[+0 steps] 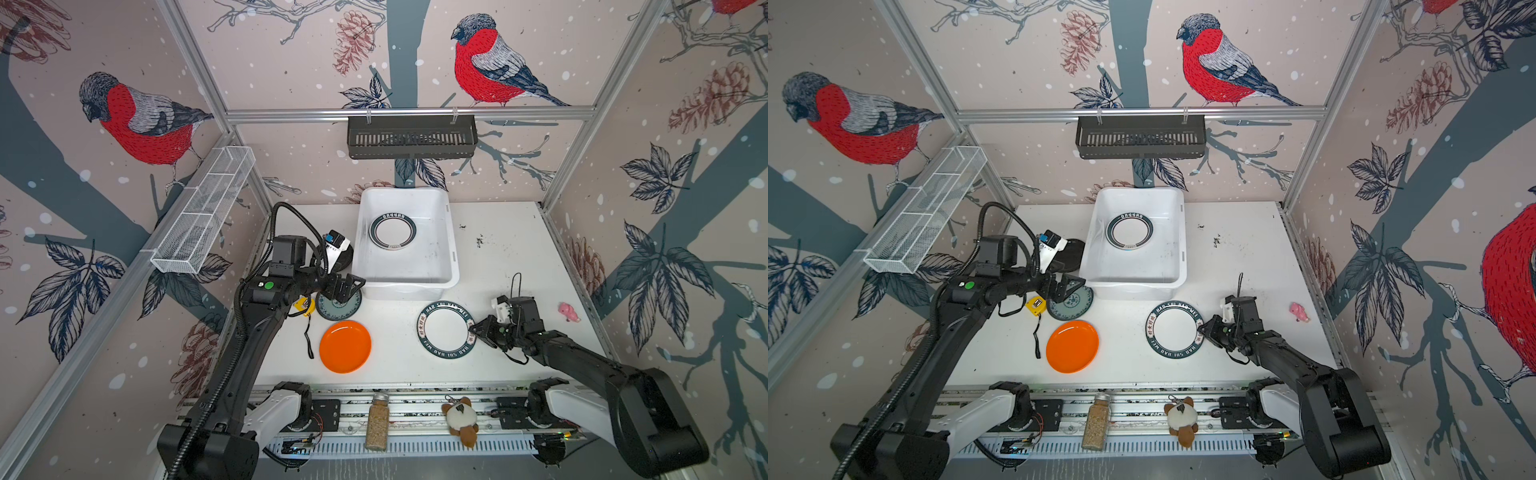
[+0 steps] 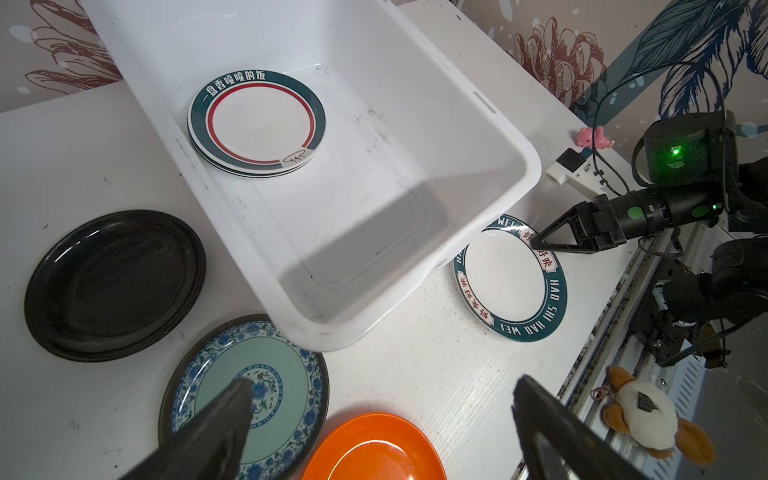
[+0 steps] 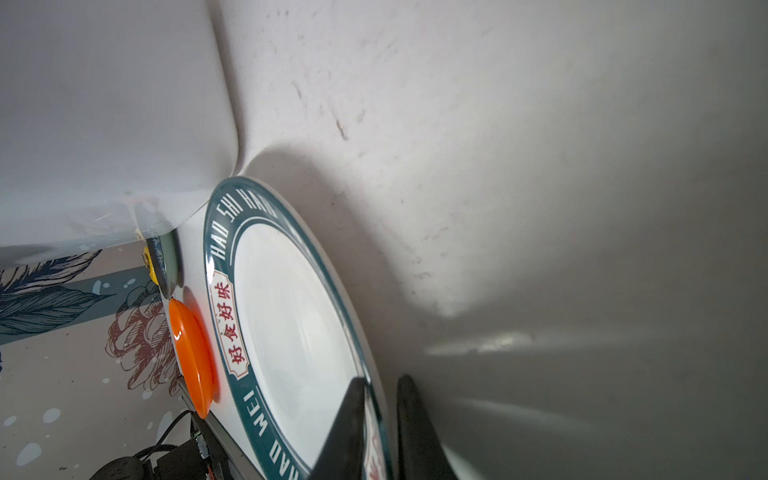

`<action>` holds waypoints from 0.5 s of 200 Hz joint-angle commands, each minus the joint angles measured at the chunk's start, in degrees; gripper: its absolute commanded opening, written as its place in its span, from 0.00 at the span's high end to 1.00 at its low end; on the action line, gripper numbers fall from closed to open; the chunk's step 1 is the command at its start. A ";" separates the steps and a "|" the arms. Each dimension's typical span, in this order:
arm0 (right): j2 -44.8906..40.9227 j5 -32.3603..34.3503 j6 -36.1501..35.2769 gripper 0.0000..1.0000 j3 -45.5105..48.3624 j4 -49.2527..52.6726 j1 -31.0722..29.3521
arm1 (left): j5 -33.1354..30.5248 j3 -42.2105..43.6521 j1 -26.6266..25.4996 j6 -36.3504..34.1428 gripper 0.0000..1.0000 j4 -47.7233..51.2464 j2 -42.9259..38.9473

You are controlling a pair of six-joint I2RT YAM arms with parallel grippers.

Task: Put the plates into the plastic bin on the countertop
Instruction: 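Grip the rim of the green-rimmed plate with the right gripper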

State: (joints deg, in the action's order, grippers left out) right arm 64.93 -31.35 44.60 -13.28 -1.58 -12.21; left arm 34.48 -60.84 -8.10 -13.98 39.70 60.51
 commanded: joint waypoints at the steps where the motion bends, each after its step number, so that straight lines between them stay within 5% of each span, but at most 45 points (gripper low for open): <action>1: 0.49 4.21 -1.50 0.84 0.28 6.10 0.07 | 0.42 -0.06 -0.08 -0.50 0.03 -1.04 -0.39; 100: -5.18 3.56 -3.53 0.95 0.10 8.85 0.26 | 0.91 0.14 -0.03 -0.26 0.03 -1.12 -0.57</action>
State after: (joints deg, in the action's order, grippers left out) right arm 60.93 -31.48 42.13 -13.06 1.08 -12.03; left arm 34.48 -60.69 -8.10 -13.98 39.70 60.14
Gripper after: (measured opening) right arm 0.114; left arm 0.972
